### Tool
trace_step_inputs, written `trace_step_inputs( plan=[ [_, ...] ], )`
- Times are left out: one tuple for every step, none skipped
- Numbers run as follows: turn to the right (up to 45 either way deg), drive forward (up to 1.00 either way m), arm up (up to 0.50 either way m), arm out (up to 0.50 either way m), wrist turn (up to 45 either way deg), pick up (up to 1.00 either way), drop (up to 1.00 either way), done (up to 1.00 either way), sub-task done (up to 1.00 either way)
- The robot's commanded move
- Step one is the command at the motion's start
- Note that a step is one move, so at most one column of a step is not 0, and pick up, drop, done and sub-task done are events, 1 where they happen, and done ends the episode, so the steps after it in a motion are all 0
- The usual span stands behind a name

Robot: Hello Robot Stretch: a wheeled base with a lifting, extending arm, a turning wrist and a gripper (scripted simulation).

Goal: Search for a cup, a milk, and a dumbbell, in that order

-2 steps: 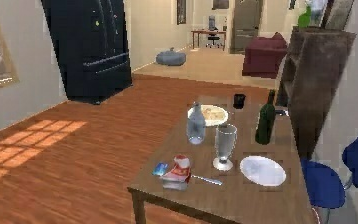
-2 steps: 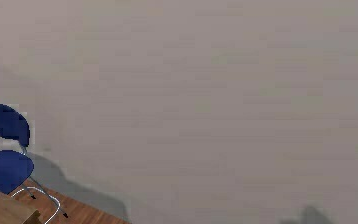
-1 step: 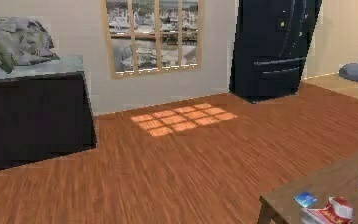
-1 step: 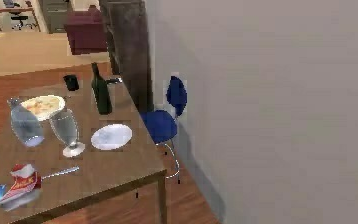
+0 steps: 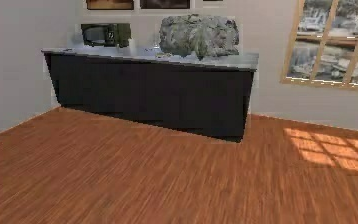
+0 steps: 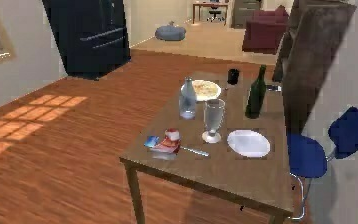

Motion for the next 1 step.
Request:
trace_step_inputs(
  plan=[
    [-45.0,0.00,0.00,0.00,0.0,0.00,0.00,0.00,0.00]
  ],
)
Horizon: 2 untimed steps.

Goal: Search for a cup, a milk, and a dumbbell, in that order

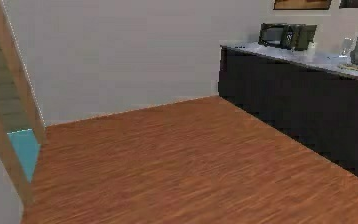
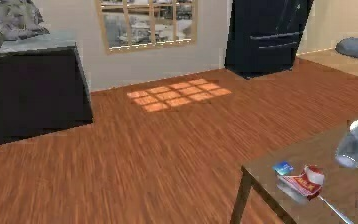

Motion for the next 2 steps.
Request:
trace_step_inputs(
  plan=[
    [-27.0,0.00,0.00,0.00,0.0,0.00,0.00,0.00,0.00],
    [0.0,1.00,0.00,0.00,0.0,0.00,0.00,0.00,0.00]
  ],
)
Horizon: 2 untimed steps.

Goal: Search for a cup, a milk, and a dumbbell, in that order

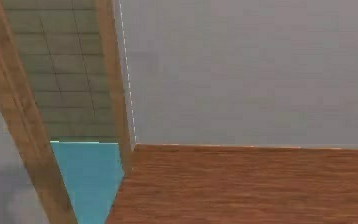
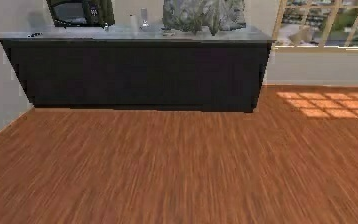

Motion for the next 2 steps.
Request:
trace_step_inputs(
  plan=[
    [0.0,1.00,0.00,0.00,0.0,0.00,0.00,0.00,0.00],
    [-12.0,0.00,0.00,0.00,0.0,0.00,0.00,0.00,0.00]
  ],
)
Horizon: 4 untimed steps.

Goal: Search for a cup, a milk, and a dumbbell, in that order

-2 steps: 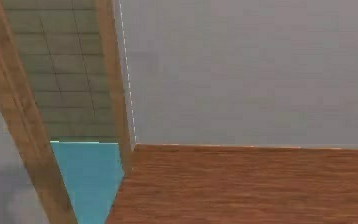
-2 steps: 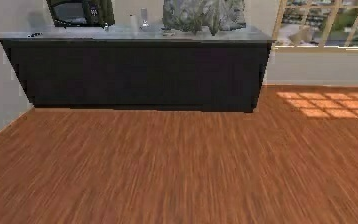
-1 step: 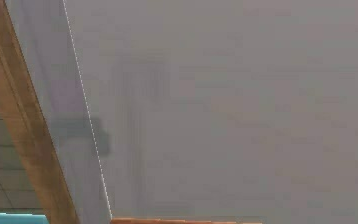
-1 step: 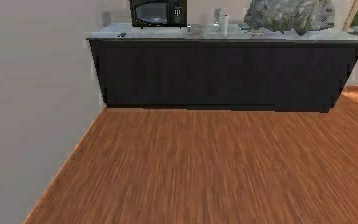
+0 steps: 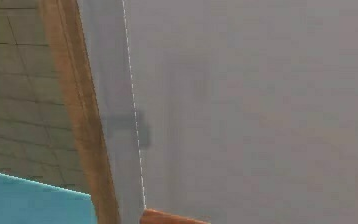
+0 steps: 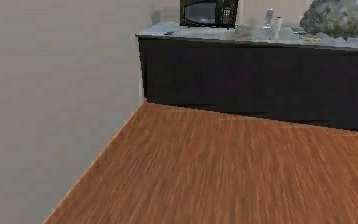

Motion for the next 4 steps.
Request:
trace_step_inputs(
  plan=[
    [0.0,0.25,0.00,0.00,0.0,0.00,0.00,0.00,0.00],
    [-45.0,0.00,0.00,0.00,0.0,0.00,0.00,0.00,0.00],
    [-27.0,0.00,0.00,0.00,0.0,0.00,0.00,0.00,0.00],
    [0.0,0.30,0.00,0.00,0.0,0.00,0.00,0.00,0.00]
  ],
)
